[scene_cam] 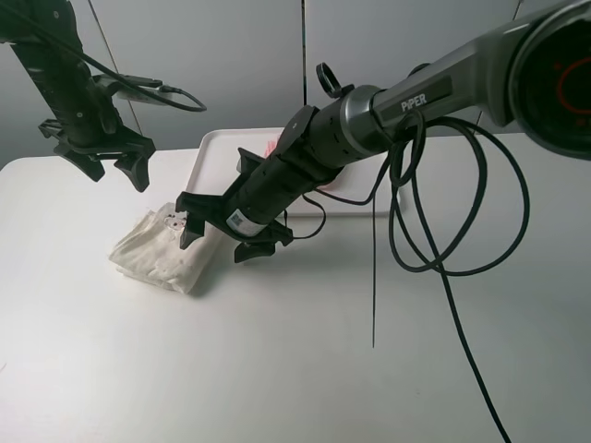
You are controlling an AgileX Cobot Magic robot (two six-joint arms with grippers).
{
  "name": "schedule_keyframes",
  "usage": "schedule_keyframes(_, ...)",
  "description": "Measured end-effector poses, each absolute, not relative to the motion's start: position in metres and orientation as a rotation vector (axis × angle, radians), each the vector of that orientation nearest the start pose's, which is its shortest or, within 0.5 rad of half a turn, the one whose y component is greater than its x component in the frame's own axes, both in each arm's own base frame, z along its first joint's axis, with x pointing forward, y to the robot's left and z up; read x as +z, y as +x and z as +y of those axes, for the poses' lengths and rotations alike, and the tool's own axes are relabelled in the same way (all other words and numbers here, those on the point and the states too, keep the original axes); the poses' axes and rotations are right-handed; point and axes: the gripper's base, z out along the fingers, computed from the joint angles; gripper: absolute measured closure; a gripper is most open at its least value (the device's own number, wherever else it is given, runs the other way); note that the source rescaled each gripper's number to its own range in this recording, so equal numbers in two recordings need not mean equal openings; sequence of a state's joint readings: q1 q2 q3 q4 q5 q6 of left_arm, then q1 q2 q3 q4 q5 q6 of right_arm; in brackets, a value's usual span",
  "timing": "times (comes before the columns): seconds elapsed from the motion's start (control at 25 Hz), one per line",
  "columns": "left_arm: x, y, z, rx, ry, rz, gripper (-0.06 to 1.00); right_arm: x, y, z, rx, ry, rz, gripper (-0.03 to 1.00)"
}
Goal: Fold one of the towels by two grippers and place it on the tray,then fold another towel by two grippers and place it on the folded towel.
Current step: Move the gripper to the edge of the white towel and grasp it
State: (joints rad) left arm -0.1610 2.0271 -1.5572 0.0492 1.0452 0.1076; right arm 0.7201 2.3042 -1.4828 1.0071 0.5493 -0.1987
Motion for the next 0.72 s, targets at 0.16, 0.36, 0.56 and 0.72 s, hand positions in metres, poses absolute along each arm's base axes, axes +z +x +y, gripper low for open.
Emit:
schedule_keyframes(0.16,0.196,0.408,-0.062,0.058,0.432,2.967,0.0,0.078,0.32,0.337,1.055,-0.121,2.88,0.12)
schedule_keyframes(0.36,0.196,0.408,-0.062,0.058,0.432,2.967,0.0,0.072,0.325,0.342,1.11,-0.073,2.87,0.15)
schedule_keyframes(0.56,0.196,0.408,-0.062,0.058,0.432,2.967,0.0,0.068,0.327,0.343,1.113,-0.046,2.858,0.25)
schedule_keyframes(0.72,0.196,0.408,-0.062,0.058,0.432,2.967,0.0,0.061,0.328,0.343,1.097,-0.049,2.852,0.54)
